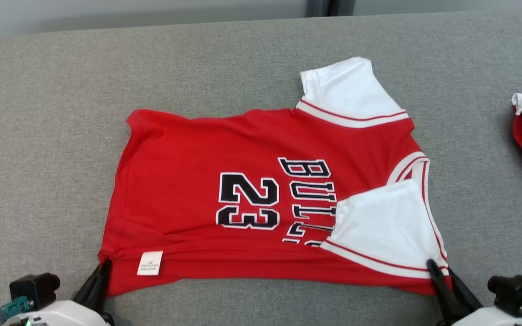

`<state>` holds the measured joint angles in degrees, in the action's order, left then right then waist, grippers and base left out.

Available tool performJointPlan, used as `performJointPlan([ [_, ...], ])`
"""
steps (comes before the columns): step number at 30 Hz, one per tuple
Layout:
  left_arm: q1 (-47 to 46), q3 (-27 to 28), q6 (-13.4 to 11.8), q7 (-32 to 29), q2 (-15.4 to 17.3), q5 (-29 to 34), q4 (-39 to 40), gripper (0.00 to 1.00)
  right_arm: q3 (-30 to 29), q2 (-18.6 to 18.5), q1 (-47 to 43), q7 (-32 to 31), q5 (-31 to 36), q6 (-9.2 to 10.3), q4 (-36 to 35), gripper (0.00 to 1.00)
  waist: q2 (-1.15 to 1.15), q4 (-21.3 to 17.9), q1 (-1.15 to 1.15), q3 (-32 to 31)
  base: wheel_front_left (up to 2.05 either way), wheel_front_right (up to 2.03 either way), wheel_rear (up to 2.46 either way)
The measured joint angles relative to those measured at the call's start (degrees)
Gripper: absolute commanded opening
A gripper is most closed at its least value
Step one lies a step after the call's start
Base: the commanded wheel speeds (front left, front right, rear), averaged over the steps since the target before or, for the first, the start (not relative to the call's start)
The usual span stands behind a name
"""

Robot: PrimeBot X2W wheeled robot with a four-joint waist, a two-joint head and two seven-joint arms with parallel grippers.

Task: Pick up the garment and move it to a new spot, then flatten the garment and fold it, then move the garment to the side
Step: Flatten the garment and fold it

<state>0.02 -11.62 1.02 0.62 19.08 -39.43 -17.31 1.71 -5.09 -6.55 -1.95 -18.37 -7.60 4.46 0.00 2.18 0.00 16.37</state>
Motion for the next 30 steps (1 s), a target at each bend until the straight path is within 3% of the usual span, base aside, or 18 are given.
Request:
performJointPlan([
  [4, 3.8, 0.1, -2.1, -3.1, 0.6, -0.7, 5.3, 0.00, -0.1, 0.9, -1.6, -1.6, 0.3, 0.01, -2.0, 0.00, 0.00, -0.6, 0.00, 0.0, 0.00, 0.00, 0.00],
  [5, 4.4, 0.0, -2.4, -3.7, 0.7, -0.8, 6.3, 0.00, -0.2, 1.1, -1.5, -1.6, 0.3, 0.02, -2.0, 0.24, 0.00, -0.6, 0.00, 0.0, 0.00, 0.00, 0.00],
  [6, 4.9, 0.0, -2.8, -4.1, 0.6, -1.0, 7.4, 0.00, -0.5, 1.2, -1.3, -1.6, 0.4, 0.02, -1.8, 0.67, 0.00, -0.6, 0.00, 0.0, 0.00, 0.00, 0.00],
  [7, 5.2, -0.2, -3.1, -4.4, 0.5, -1.0, 8.3, 0.49, -0.9, 1.3, -1.0, -1.6, 0.6, 0.03, -1.7, 1.00, 0.00, -0.4, 0.00, 0.0, 0.00, 0.00, 0.00],
  [8, 5.6, -0.1, -3.4, -4.4, 0.2, -1.1, 9.2, 1.00, -1.2, 1.3, -0.7, -1.6, 0.8, 0.04, -1.7, 1.00, 0.00, -0.2, 0.00, -0.1, 0.00, 0.00, 0.00],
  [23, 1.1, 1.6, -11.2, 8.6, -1.6, 8.8, 21.0, 1.00, -6.6, 1.7, 6.8, 5.2, 8.1, 0.10, -11.9, 1.00, 0.00, 1.0, 0.00, -2.3, 0.00, 0.00, 0.00],
  [30, -0.6, 0.6, -12.1, 9.0, -1.5, 10.7, 21.0, 1.00, -6.2, 1.9, 7.1, 4.6, 8.4, 0.10, -13.1, 1.00, 0.00, 0.8, 0.00, -3.0, 0.00, 0.00, 0.00],
])
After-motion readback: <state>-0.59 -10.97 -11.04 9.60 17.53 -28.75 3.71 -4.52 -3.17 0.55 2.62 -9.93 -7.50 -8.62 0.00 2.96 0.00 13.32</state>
